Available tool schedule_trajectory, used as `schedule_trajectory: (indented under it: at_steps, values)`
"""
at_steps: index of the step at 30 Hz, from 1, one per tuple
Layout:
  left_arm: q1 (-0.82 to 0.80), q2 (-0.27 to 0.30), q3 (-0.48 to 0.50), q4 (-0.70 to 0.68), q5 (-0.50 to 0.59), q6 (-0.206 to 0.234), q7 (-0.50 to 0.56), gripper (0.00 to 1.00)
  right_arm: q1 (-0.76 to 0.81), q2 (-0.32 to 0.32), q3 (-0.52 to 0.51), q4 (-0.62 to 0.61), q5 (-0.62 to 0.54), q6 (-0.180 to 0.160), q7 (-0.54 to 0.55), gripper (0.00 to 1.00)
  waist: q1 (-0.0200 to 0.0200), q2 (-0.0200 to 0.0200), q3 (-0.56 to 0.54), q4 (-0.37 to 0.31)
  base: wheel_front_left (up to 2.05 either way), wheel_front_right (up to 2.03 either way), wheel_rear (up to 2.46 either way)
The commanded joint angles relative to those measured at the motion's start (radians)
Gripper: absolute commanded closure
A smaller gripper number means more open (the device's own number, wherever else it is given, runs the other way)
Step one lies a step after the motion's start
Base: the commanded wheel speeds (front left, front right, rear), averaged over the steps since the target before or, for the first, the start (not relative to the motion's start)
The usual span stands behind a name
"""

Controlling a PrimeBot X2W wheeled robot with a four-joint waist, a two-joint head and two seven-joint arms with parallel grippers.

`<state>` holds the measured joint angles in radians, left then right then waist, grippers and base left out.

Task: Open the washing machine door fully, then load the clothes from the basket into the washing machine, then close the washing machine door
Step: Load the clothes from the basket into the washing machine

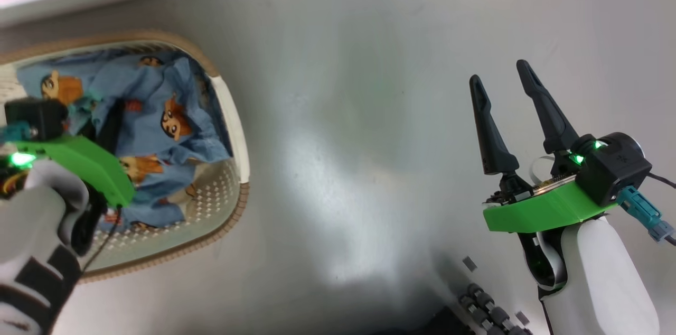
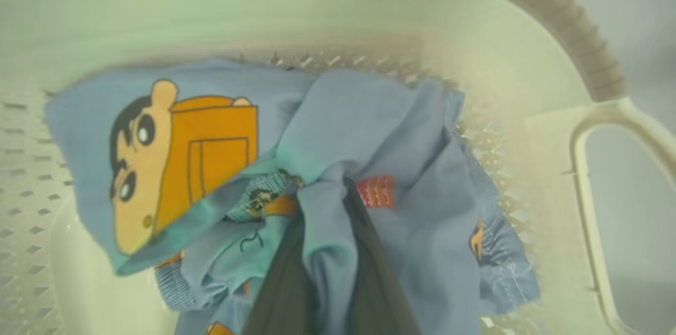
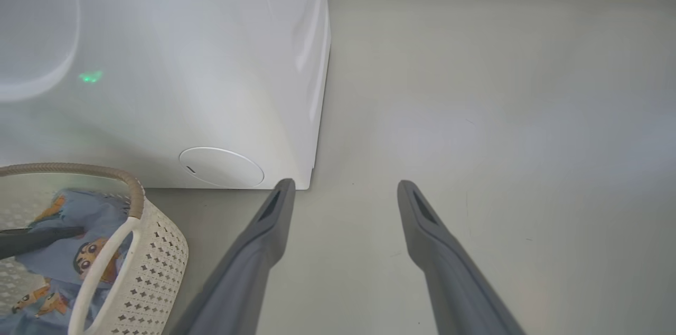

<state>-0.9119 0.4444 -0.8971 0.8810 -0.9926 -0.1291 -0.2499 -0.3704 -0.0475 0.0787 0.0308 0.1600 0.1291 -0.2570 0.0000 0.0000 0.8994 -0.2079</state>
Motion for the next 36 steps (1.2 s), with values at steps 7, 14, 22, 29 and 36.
schedule_trajectory:
  at_steps: [7, 14, 22, 29, 36]
  values:
    - [0.210, 0.013, 0.223, -0.144, 0.131, 0.005, -0.012, 1.00, 0.044, -0.003, -0.002, 0.012, 0.008, 0.002, -0.005, 0.00, 0.0000, 0.0000, -0.165, 0.070, 0.00, 0.00, 0.00]
    - [0.420, -0.020, 0.411, -0.319, 0.258, 0.018, -0.012, 1.00, 0.104, -0.003, -0.035, 0.045, -0.003, 0.002, -0.005, 0.00, 0.0000, 0.0000, -0.319, 0.104, 0.00, 0.00, 0.00]
    - [0.649, -0.104, 0.575, -0.467, 0.373, 0.046, -0.012, 1.00, 0.201, -0.003, -0.057, 0.089, -0.022, 0.002, -0.005, 0.00, 0.0000, 0.0000, -0.527, 0.133, 0.00, 0.00, 0.00]
    - [0.806, -0.191, 0.658, -0.560, 0.473, 0.074, -0.012, 1.00, 0.289, -0.003, -0.071, 0.122, -0.034, 0.002, -0.005, 0.00, 0.0000, 0.0000, -0.699, 0.158, 0.00, 0.00, 0.00]
    - [0.921, -0.247, 0.704, -0.632, 0.573, 0.099, -0.012, 1.00, 0.359, -0.003, -0.074, 0.147, -0.038, 0.002, -0.005, 0.00, 0.0000, 0.0000, -0.832, 0.174, 0.00, 0.00, 0.00]
